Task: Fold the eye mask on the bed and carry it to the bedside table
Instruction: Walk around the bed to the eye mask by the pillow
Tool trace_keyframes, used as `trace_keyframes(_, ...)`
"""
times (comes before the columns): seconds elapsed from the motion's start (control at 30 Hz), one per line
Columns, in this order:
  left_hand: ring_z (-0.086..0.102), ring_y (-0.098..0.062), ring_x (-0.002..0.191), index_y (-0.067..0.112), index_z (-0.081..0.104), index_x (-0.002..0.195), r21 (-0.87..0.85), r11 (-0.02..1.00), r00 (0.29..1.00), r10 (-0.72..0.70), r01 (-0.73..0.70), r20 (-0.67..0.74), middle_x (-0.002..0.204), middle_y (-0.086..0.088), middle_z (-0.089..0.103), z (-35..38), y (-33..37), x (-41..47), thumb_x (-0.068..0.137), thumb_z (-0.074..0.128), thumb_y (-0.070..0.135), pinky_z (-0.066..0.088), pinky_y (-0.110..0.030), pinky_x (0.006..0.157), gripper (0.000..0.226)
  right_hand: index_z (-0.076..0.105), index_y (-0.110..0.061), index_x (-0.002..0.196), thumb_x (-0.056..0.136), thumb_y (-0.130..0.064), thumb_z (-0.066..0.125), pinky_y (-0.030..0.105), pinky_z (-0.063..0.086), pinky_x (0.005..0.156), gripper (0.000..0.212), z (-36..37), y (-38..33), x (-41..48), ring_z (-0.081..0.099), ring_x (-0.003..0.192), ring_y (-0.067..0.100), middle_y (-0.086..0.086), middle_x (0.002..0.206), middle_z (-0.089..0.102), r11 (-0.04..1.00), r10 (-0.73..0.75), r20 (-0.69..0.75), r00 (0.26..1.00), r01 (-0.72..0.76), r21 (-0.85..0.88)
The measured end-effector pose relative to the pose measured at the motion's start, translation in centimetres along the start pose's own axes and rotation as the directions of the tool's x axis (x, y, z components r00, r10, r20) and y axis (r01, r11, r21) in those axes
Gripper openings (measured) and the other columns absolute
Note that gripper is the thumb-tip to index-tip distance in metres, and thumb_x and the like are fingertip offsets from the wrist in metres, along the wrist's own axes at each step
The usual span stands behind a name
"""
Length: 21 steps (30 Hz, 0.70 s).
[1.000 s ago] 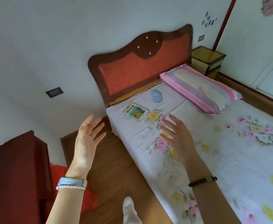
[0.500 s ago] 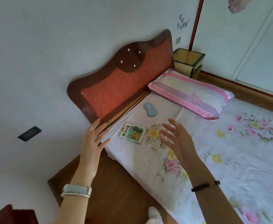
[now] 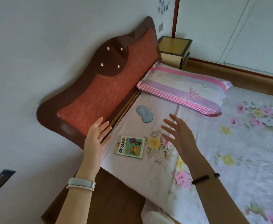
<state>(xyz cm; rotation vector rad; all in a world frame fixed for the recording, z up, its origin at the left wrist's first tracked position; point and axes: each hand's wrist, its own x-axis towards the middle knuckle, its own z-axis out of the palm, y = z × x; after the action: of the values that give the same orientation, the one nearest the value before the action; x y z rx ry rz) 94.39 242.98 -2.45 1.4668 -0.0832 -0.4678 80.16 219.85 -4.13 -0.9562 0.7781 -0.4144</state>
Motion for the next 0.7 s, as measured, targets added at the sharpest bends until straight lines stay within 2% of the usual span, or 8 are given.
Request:
trace_keyframes(0.23, 0.066, -0.008, 0.112, 0.035, 0.055, 0.129, 0.092, 0.994, 0.993, -0.071, 0.062, 0.091, 0.129, 0.003, 0.064, 1.6, -1.0, 10.1, 0.091, 0.039, 0.049, 0.051, -0.036, 0.094, 0.043, 0.064, -0.021, 0.126, 0.101, -0.035, 0.049, 0.053, 0.051, 0.1, 0.032, 1.7, 0.2, 7.4, 0.069, 0.111, 0.029, 0.007, 0.124, 0.07, 1.0, 0.03, -0.105, 0.994, -0.03, 0.003)
trace_keyframes(0.4, 0.066, -0.005, 0.111, 0.033, 0.054, 0.132, 0.114, 0.981, 0.982, -0.165, 0.155, 0.092, 0.131, 0.004, 0.062, 1.9, -3.7, 15.8, 0.09, 0.043, 0.048, 0.053, -0.033, 0.09, 0.046, 0.064, -0.02, 0.125, 0.102, -0.033, 0.049, 0.054, 0.049, 0.102, 0.031, 2.3, 1.7, 11.4, 0.066, 0.114, 0.031, 0.009, 0.126, 0.068, 0.997, 0.07, -0.161, 0.984, -0.072, -0.007)
trace_keyframes(0.57, 0.064, -0.002, 0.11, 0.033, 0.055, 0.131, 0.159, 0.966, 0.969, -0.223, 0.205, 0.104, 0.131, 0.009, 0.06, 2.3, -6.5, 21.2, 0.093, 0.045, 0.044, 0.051, -0.035, 0.096, 0.04, 0.063, -0.019, 0.128, 0.101, -0.032, 0.049, 0.051, 0.051, 0.101, 0.032, 3.0, 3.8, 15.2, 0.066, 0.114, 0.031, 0.008, 0.126, 0.068, 0.994, 0.101, -0.222, 0.97, -0.105, -0.01)
trace_keyframes(0.7, 0.06, -0.006, 0.114, 0.033, 0.056, 0.126, 0.194, 0.953, 0.957, -0.261, 0.235, 0.125, 0.125, 0.012, 0.06, 3.2, -8.3, 26.2, 0.098, 0.044, 0.037, 0.049, -0.039, 0.101, 0.031, 0.063, -0.019, 0.127, 0.101, -0.032, 0.049, 0.046, 0.053, 0.097, 0.032, 3.9, 5.7, 17.9, 0.067, 0.113, 0.03, 0.008, 0.126, 0.068, 0.993, 0.111, -0.283, 0.953, -0.118, -0.009)
